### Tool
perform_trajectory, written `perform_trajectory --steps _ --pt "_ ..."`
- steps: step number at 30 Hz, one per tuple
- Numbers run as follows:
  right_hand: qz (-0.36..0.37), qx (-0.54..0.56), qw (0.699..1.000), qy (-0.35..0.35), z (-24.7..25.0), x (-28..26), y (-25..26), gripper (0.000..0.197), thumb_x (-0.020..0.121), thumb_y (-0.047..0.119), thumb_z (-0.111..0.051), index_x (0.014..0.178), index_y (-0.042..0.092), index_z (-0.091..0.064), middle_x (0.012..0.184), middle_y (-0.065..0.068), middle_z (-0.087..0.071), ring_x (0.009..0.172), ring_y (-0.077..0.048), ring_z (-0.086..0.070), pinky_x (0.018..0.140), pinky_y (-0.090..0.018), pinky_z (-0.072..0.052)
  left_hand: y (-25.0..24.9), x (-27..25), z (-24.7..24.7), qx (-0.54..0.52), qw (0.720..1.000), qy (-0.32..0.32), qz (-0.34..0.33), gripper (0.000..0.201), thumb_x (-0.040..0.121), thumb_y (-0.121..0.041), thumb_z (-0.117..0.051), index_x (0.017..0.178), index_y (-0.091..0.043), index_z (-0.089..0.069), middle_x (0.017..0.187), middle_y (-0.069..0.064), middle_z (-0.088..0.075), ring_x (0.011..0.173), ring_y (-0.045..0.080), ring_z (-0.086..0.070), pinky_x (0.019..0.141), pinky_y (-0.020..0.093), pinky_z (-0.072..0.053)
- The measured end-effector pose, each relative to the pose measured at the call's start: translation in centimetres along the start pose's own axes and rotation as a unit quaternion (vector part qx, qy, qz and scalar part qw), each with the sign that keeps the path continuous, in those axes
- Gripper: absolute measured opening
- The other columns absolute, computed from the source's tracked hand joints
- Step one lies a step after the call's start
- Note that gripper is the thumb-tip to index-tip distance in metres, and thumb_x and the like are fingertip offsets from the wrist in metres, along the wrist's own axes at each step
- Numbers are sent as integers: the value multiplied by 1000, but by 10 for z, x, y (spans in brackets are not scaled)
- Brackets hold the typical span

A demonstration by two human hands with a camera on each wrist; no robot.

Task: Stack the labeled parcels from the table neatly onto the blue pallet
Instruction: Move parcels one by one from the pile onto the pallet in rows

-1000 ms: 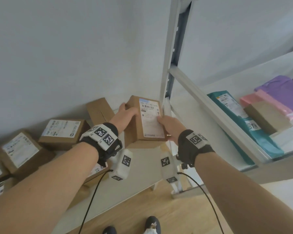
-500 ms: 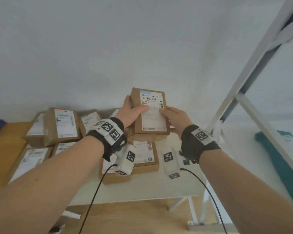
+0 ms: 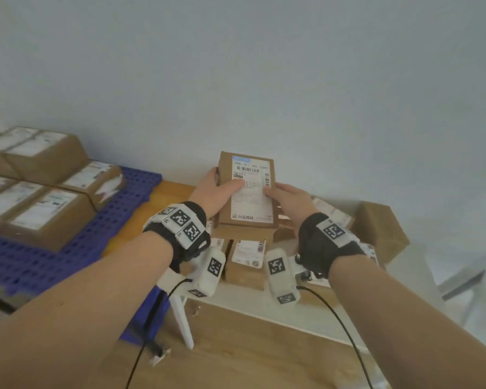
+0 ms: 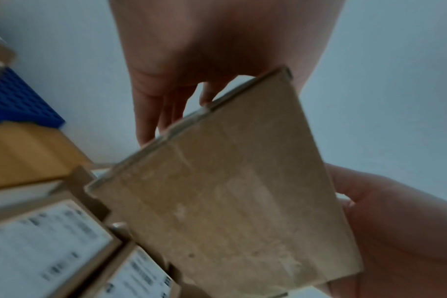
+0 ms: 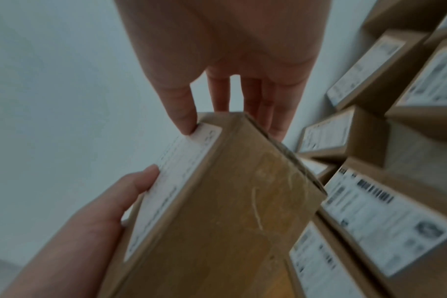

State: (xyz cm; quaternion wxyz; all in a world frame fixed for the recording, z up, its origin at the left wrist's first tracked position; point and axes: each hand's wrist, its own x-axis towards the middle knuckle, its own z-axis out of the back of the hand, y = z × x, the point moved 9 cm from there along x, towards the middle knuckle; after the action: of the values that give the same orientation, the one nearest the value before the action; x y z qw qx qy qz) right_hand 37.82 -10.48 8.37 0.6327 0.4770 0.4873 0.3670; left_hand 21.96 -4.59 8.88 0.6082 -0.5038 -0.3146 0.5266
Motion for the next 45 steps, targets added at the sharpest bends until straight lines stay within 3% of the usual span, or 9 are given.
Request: perform_trajectory --steps 3,7,10,14,18,25,29,40,45 --pt "9 -14 1000 26 -65 -3 4 24 90 21 -61 115 20 -62 103 2 -70 82 -8 -66 64 -23 -54 15 -12 63 -2 1000 -25 -7 52 88 -38 -59 134 -23 -40 119 -2 -62 90 13 -64 77 30 -53" --pt "16 -11 999 49 -148 -4 12 31 88 21 -64 118 14 -60 97 2 -70 78 -8 -67 52 -18 -53 35 -25 145 13 998 -63 -9 53 89 -40 -58 136 -23 -40 120 -5 -62 92 12 -63 76 24 -53" --pt "14 -12 998 65 -206 1 12 37 87 21 -65 123 17 -58 109 -1 -70 92 -16 -68 76 -33 -58 47 -33 198 30 995 -91 -11 41 93 -37 -54 130 -23 -45 110 -9 -60 84 6 -62 59 12 -51" --pt "22 -31 997 68 -259 14 16 45 87 18 -62 131 20 -51 117 -1 -66 103 -19 -63 90 -39 -54 60 -30 249 104 988 -115 -12 37 95 -40 -47 128 -22 -51 126 0 -60 112 21 -58 97 38 -46" --pt "33 -50 995 78 -300 40 24 47 88 17 -60 134 18 -50 121 -2 -64 107 -20 -62 83 -36 -55 74 -12 292 162 977 -136 -3 41 98 -40 -39 130 -17 -50 131 4 -57 117 24 -55 100 38 -43" --pt "29 -22 995 89 -362 110 37 43 88 14 -61 130 15 -54 119 -6 -66 103 -22 -65 70 -32 -56 77 50 354 230 959 -165 -9 31 100 -31 -38 110 -11 -60 113 8 -65 103 26 -60 82 30 -45" --pt "9 4 997 80 -385 147 51 41 89 10 -60 129 14 -55 116 -9 -67 93 -21 -64 57 -25 -49 72 96 383 250 956 -156 4 31 100 -33 -38 109 -13 -59 112 5 -65 92 18 -58 76 26 -41" --pt "-16 -7 999 30 -435 207 66 35 88 9 -59 123 13 -59 108 -7 -68 91 -23 -66 67 -31 -54 89 180 437 260 960 -101 18 37 97 -37 -44 121 -13 -59 119 5 -65 106 24 -61 92 34 -48" --pt "-16 -30 999 -43 -444 214 75 42 86 15 -60 128 15 -57 112 -5 -69 95 -21 -68 84 -39 -57 88 207 451 250 967 -40 -26 35 95 -37 -48 120 -15 -60 116 3 -66 101 23 -64 90 42 -52"
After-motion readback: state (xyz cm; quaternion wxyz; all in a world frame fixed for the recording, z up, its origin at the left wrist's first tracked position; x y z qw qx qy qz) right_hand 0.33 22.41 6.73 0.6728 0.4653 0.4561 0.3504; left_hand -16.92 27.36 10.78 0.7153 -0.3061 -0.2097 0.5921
